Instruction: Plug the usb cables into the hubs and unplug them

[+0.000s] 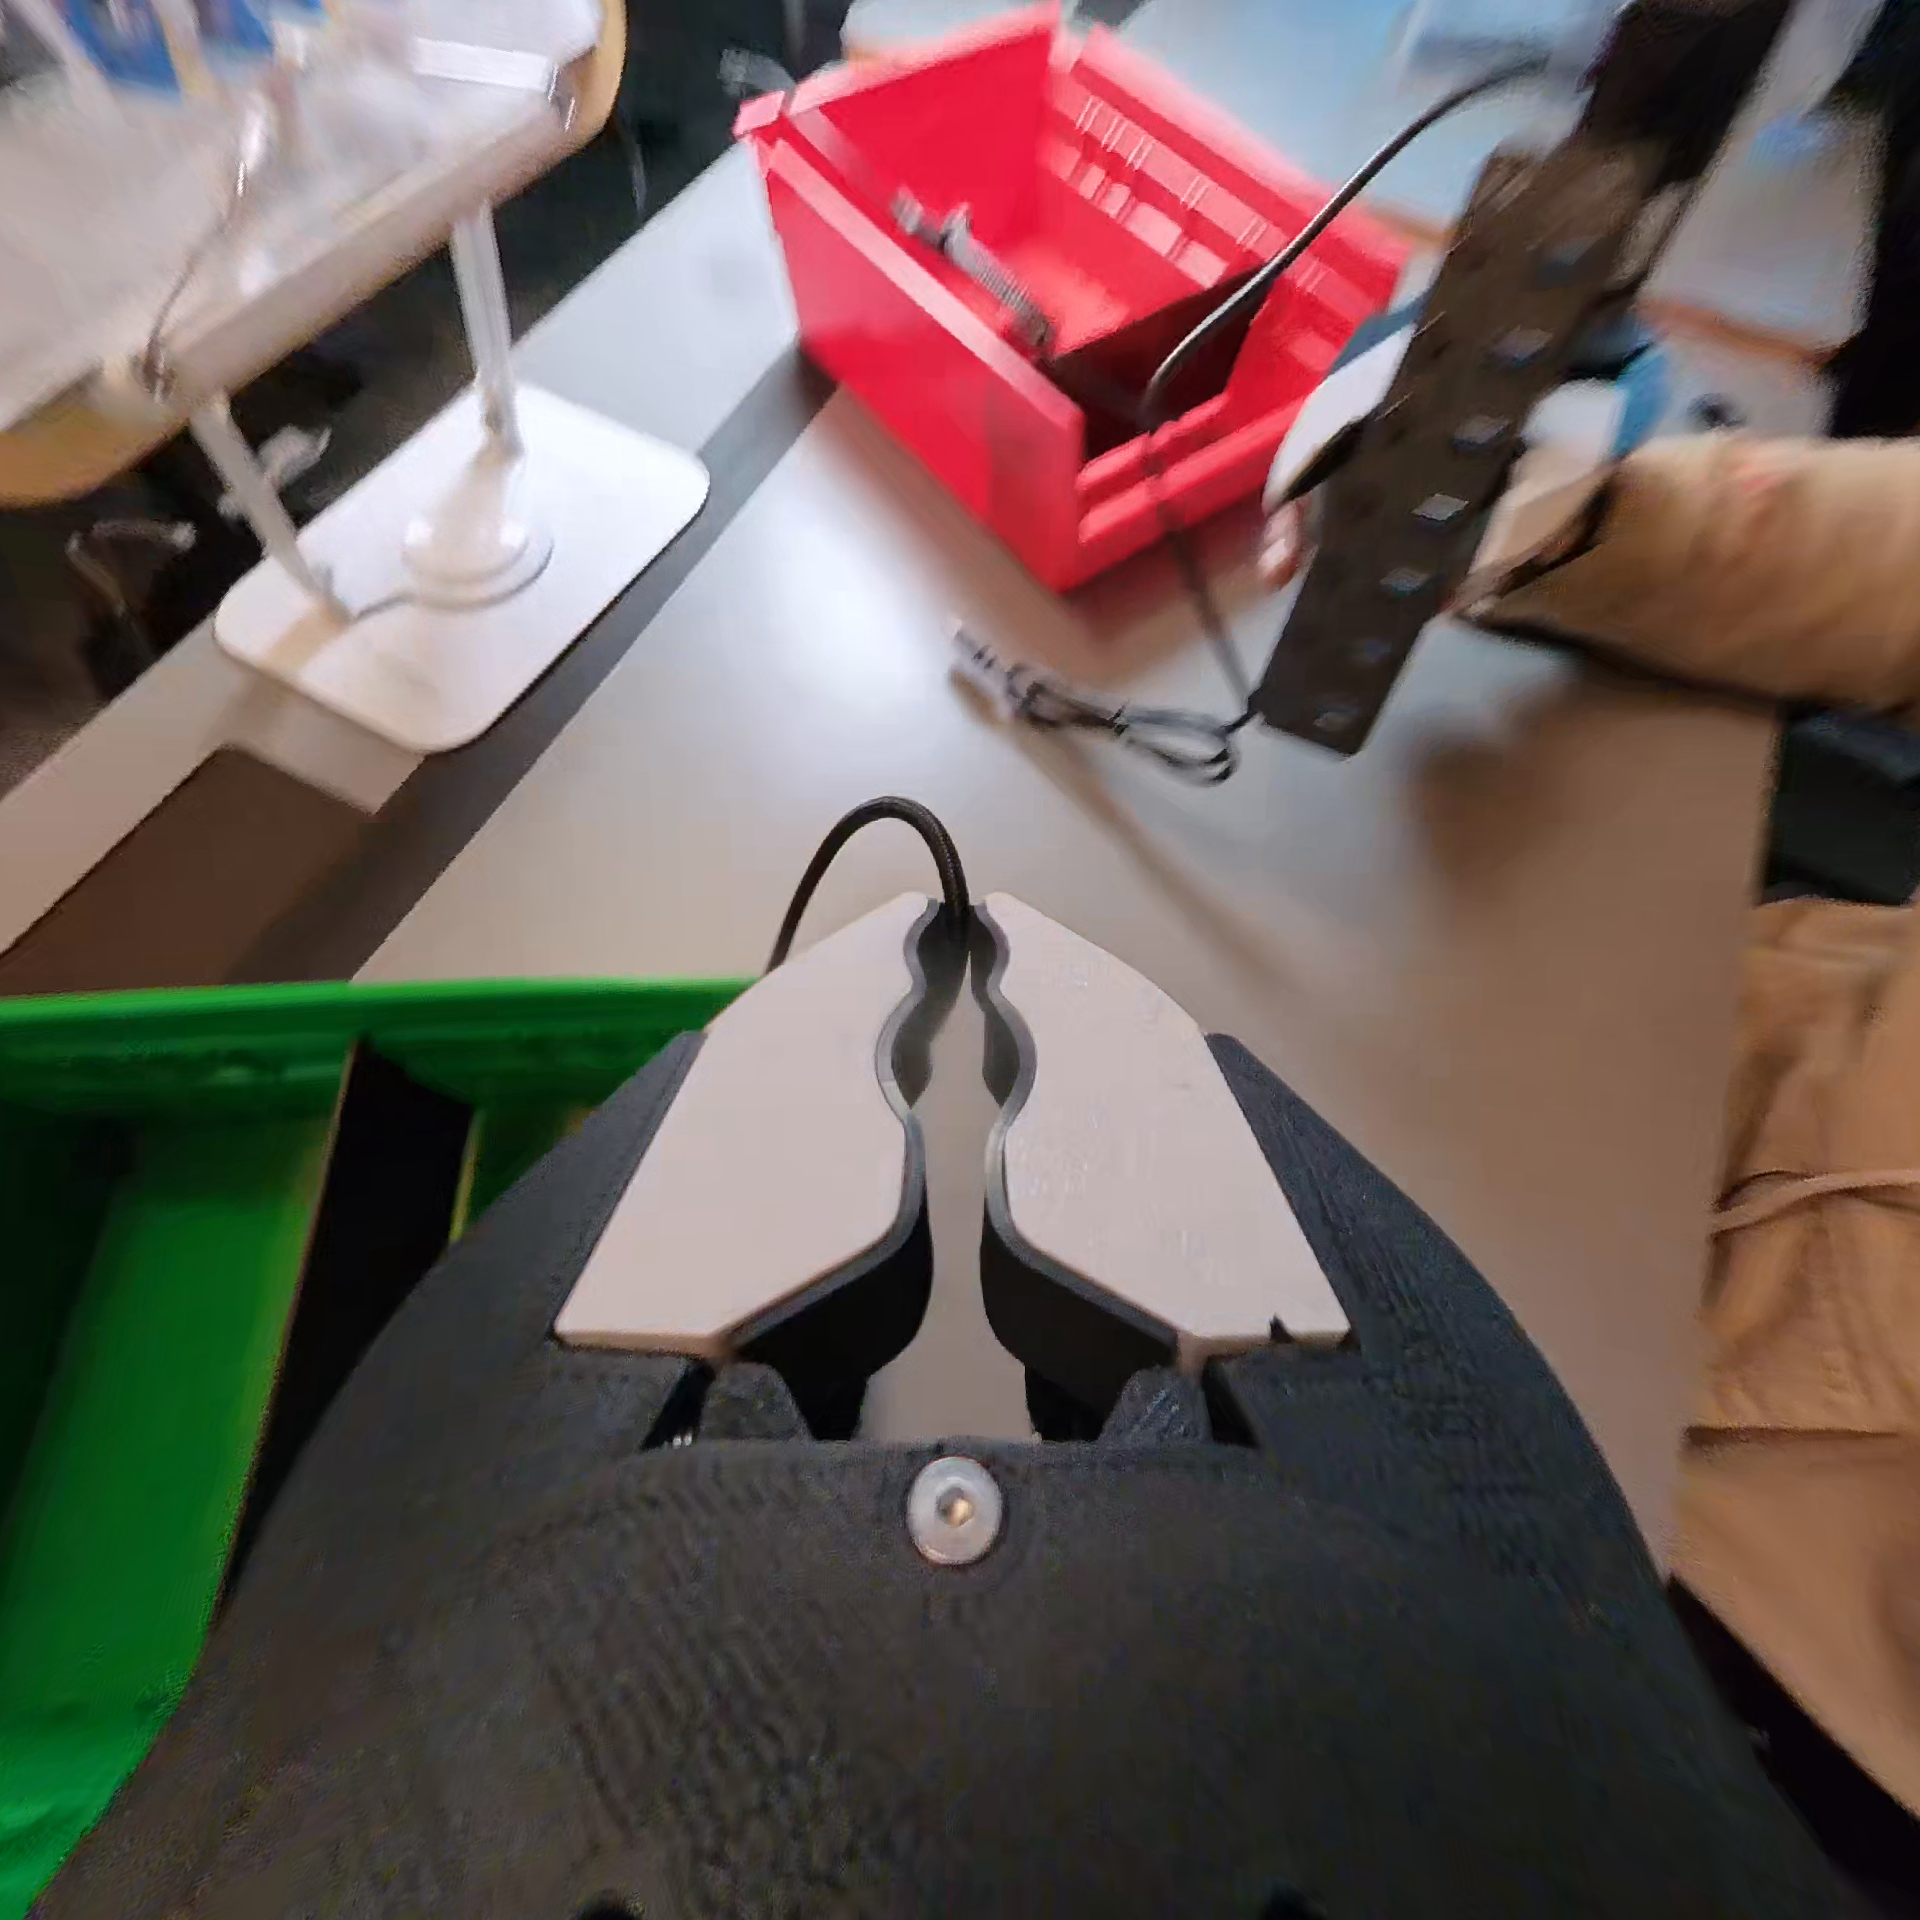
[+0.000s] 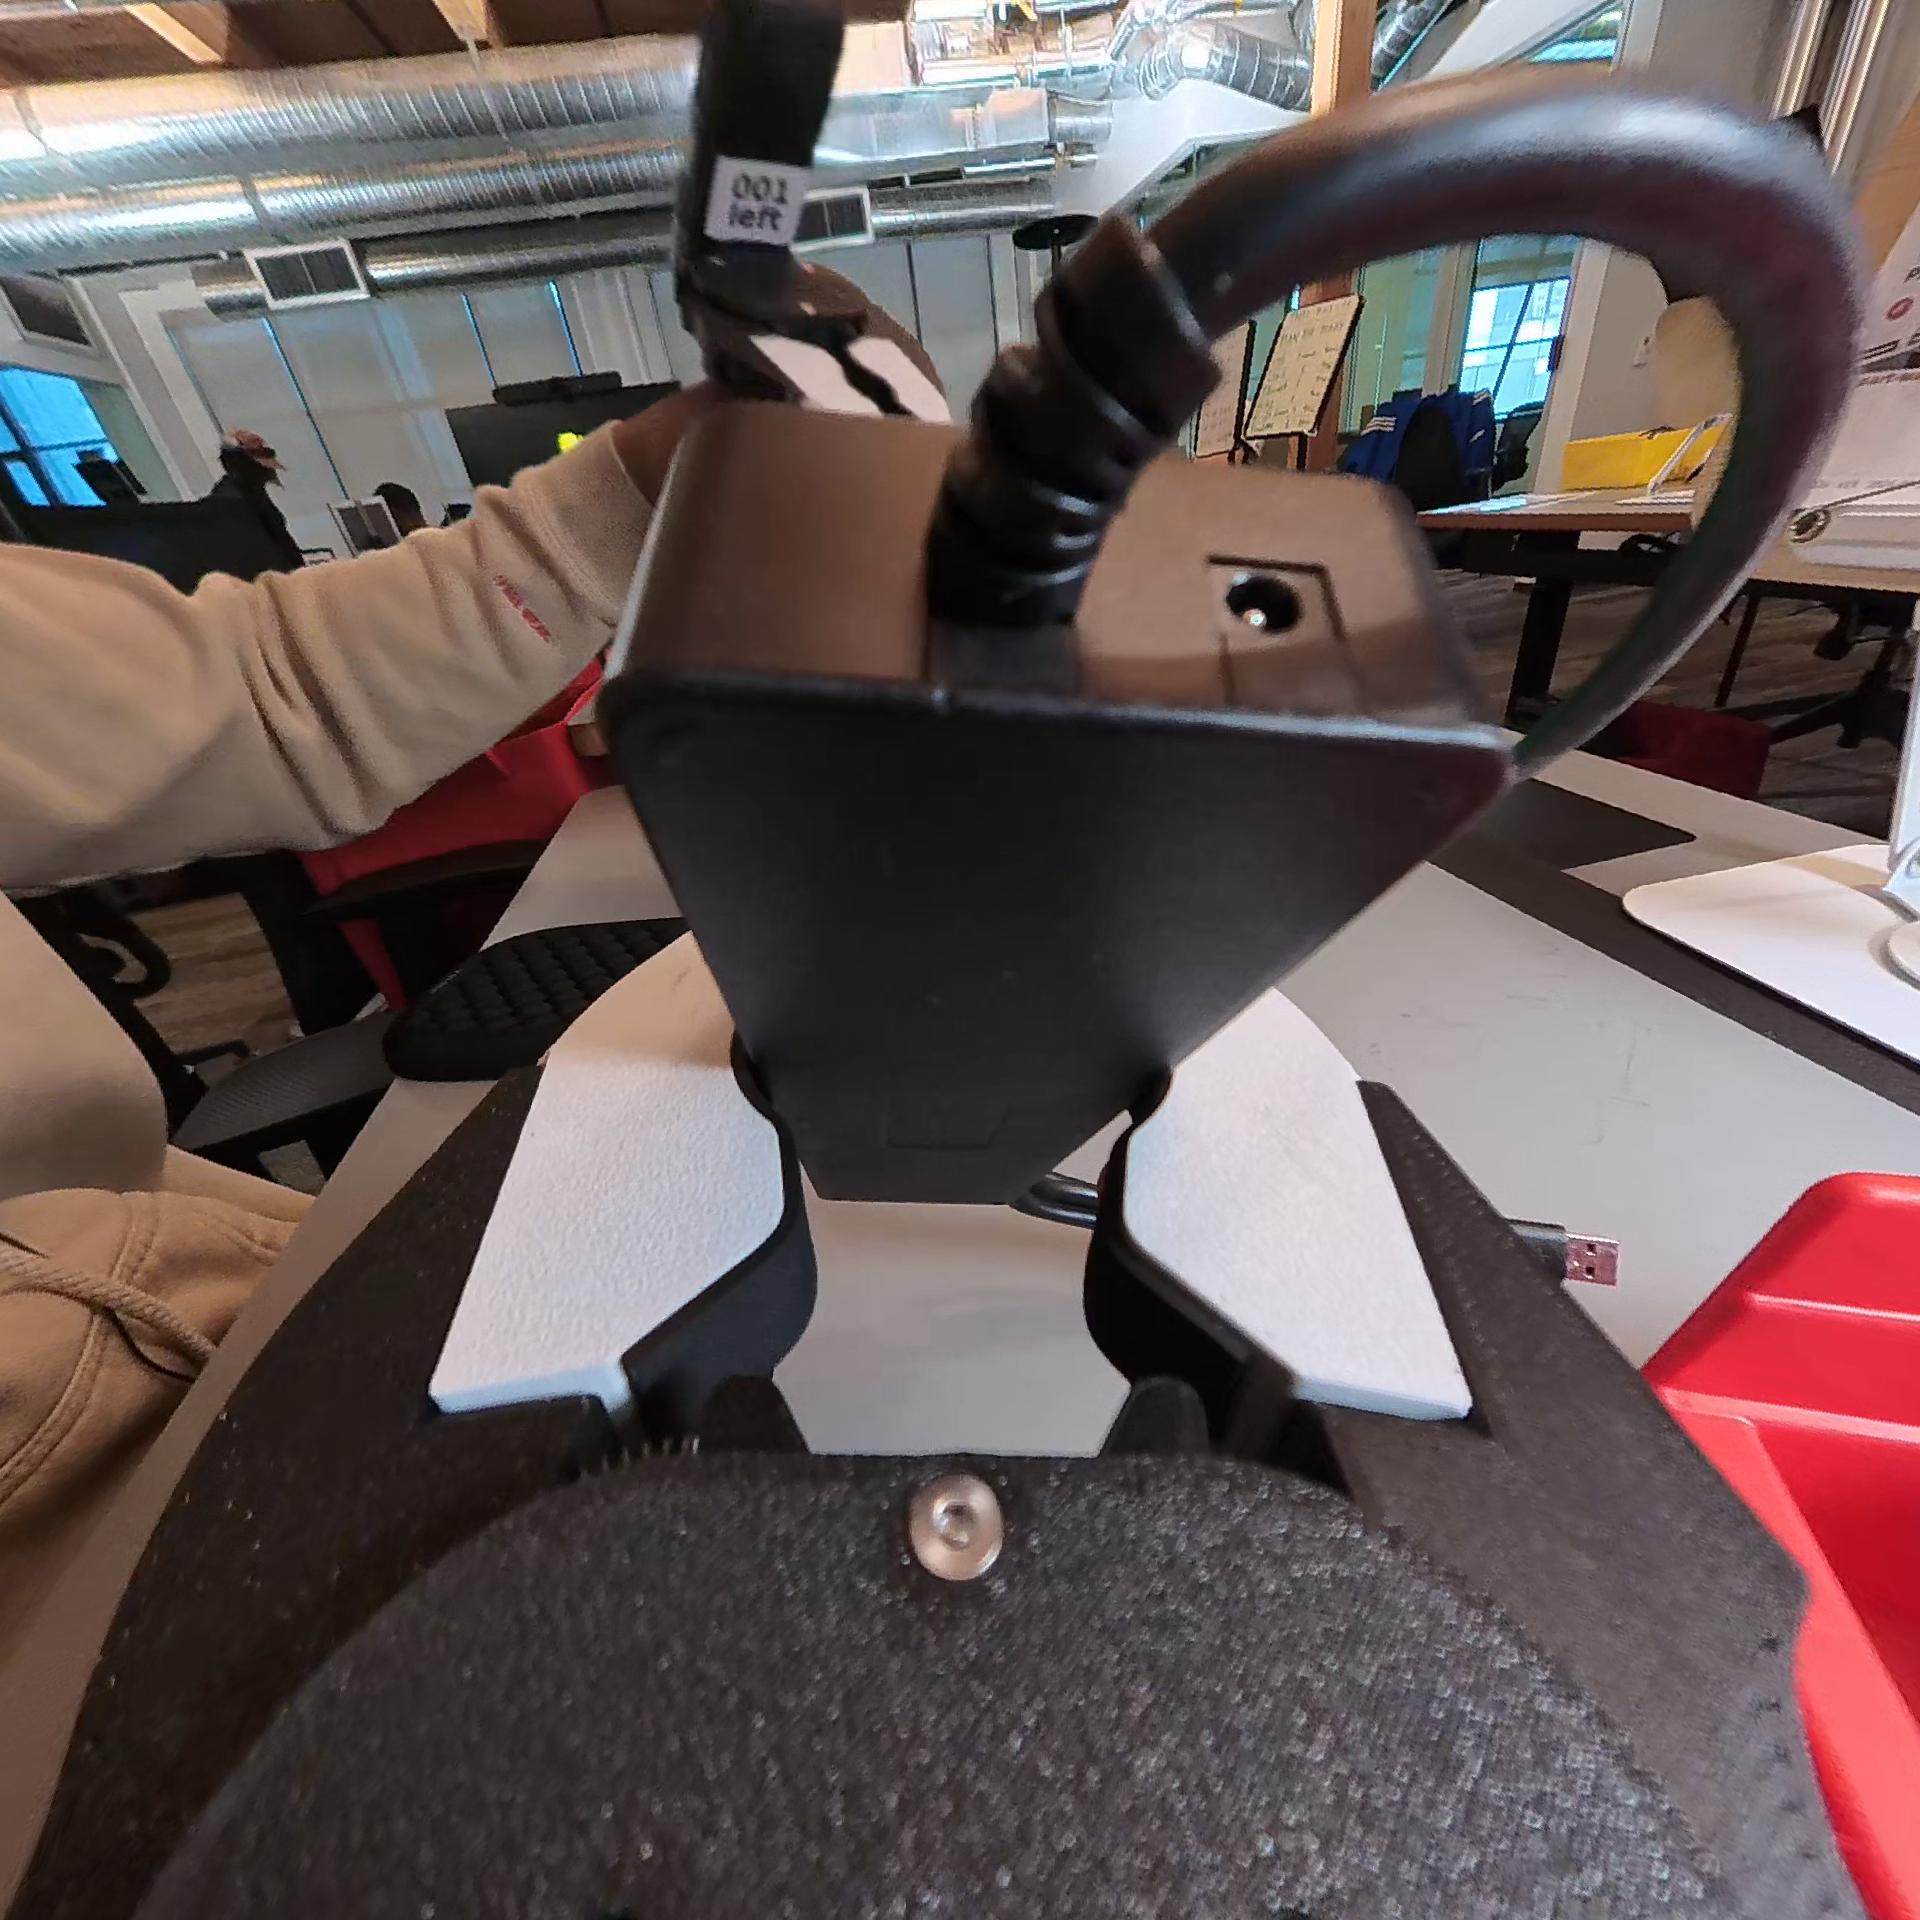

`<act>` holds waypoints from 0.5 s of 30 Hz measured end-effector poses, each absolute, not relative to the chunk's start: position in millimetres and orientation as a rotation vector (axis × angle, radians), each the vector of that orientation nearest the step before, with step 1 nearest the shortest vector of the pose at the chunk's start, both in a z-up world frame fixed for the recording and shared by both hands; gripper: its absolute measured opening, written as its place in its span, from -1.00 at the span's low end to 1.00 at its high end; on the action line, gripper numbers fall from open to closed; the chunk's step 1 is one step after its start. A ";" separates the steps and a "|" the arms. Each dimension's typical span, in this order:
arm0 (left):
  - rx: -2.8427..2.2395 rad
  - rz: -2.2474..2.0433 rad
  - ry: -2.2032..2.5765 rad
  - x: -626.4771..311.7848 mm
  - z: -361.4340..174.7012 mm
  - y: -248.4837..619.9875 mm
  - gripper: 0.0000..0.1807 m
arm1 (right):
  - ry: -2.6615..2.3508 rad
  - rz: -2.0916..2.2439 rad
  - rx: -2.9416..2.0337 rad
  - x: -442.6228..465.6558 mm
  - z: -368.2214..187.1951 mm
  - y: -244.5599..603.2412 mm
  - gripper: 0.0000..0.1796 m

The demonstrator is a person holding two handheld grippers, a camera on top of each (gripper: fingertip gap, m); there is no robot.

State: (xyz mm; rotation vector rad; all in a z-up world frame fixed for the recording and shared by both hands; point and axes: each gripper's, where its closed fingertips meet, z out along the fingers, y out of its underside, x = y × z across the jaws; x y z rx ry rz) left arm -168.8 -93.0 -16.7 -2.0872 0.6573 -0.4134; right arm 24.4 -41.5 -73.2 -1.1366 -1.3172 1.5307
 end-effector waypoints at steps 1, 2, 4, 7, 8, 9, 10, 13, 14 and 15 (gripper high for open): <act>-2.042 -0.458 0.659 -159.1 -6.7 -97.0 -0.95 | -1.316 1.531 -1.137 24.4 -73.2 -41.5 -0.29; -1.999 -0.499 0.660 -149.4 1.3 -100.5 -0.95 | -1.316 1.531 -1.138 24.3 -73.4 -41.5 -0.29; -1.918 -0.607 0.662 -128.7 11.1 -107.5 -0.95 | -1.313 1.530 -1.137 24.4 -73.2 -41.3 -0.29; -1.820 -0.843 0.591 -100.6 12.1 -112.2 -0.95 | -1.307 1.533 -1.138 25.5 -72.5 -39.8 -0.29; -1.794 -0.923 0.547 -93.7 8.2 -111.2 -0.95 | -1.304 1.534 -1.138 26.1 -72.1 -39.0 -0.29; -1.777 -0.989 0.492 -88.9 0.9 -108.3 -0.95 | -1.301 1.535 -1.138 26.8 -71.6 -38.0 -0.29; -1.771 -1.046 0.430 -85.8 -10.1 -104.1 -0.95 | -1.296 1.532 -1.139 27.5 -71.1 -36.5 -0.29; -1.830 -1.118 0.224 -91.1 -61.8 -87.4 -0.96 | -1.287 1.507 -1.145 30.2 -71.0 -30.5 -0.29; -1.854 -1.123 0.165 -96.7 -79.3 -83.6 -0.96 | -1.280 1.505 -1.148 31.4 -70.8 -28.2 -0.29; -1.868 -1.128 0.108 -103.5 -93.3 -81.0 -0.96 | -1.273 1.506 -1.152 32.4 -70.5 -26.1 -0.29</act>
